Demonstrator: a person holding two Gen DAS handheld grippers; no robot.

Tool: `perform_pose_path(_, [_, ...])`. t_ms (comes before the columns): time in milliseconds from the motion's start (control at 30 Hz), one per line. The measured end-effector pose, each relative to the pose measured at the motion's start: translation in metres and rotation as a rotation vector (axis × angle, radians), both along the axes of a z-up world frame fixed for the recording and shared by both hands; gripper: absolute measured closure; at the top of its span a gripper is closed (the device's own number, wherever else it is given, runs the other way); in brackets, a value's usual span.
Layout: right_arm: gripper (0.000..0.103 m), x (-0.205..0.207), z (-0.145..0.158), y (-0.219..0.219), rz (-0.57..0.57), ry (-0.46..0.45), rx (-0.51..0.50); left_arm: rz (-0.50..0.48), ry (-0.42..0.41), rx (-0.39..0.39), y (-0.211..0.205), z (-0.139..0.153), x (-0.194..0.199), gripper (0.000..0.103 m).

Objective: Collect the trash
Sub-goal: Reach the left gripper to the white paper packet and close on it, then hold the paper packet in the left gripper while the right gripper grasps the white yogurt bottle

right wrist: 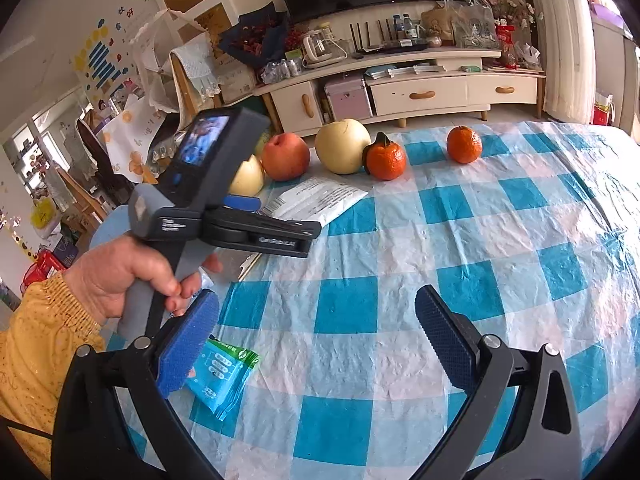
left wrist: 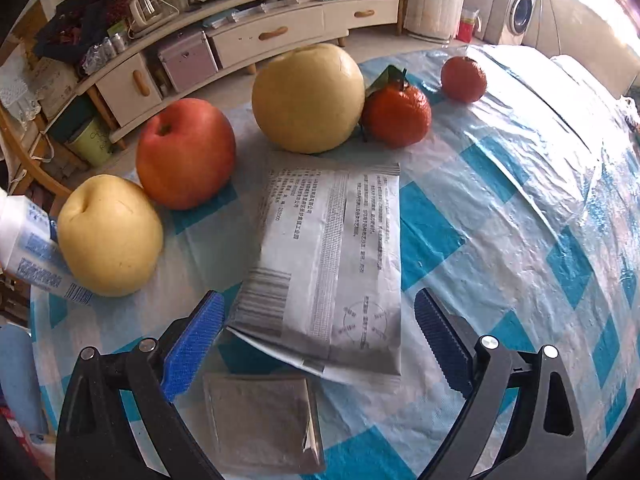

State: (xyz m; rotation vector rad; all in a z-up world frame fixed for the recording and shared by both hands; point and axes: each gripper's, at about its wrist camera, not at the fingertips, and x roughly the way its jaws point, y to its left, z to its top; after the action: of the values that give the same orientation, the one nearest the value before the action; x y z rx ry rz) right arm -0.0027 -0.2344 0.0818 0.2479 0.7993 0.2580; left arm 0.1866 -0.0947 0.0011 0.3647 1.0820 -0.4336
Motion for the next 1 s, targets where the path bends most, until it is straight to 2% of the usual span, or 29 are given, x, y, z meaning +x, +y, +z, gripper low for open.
perform_pose_path(100, [0.004, 0.0, 0.0, -0.003, 0.0, 0.007, 0.017, 0.006, 0.017, 0.03, -0.008, -0.01, 0.009, 0.007])
perform_pose_path(200, [0.004, 0.0, 0.002, -0.004, -0.001, 0.004, 0.024, 0.039, 0.052, -0.018, -0.003, -0.009, 0.016, 0.009])
perform_pose_path(233, [0.004, 0.0, 0.002, -0.005, -0.003, 0.003, 0.026, 0.049, 0.064, -0.039, 0.0, -0.009, 0.017, 0.016])
perform_pose_path(267, [0.004, 0.0, 0.003, -0.005, -0.003, 0.003, 0.029, 0.06, 0.068, -0.06, 0.002, -0.008, 0.017, 0.019])
perform_pose_path(433, [0.004, 0.001, 0.0, -0.002, 0.011, 0.015, 0.034, 0.12, 0.042, -0.066, 0.017, -0.001, 0.006, 0.033])
perform_pose_path(600, [0.004, 0.002, -0.002, 0.001, 0.039, 0.024, 0.036, 0.164, 0.033, -0.132, 0.039, 0.007, -0.018, 0.037])
perform_pose_path(800, [0.004, 0.004, -0.015, 0.024, 0.164, 0.083, 0.024, 0.202, 0.001, -0.21, 0.064, 0.024, -0.055, 0.037])
perform_pose_path(1000, [0.004, 0.001, -0.029, 0.064, 0.362, 0.121, 0.005, 0.272, -0.049, -0.287, 0.106, 0.047, -0.093, 0.037])
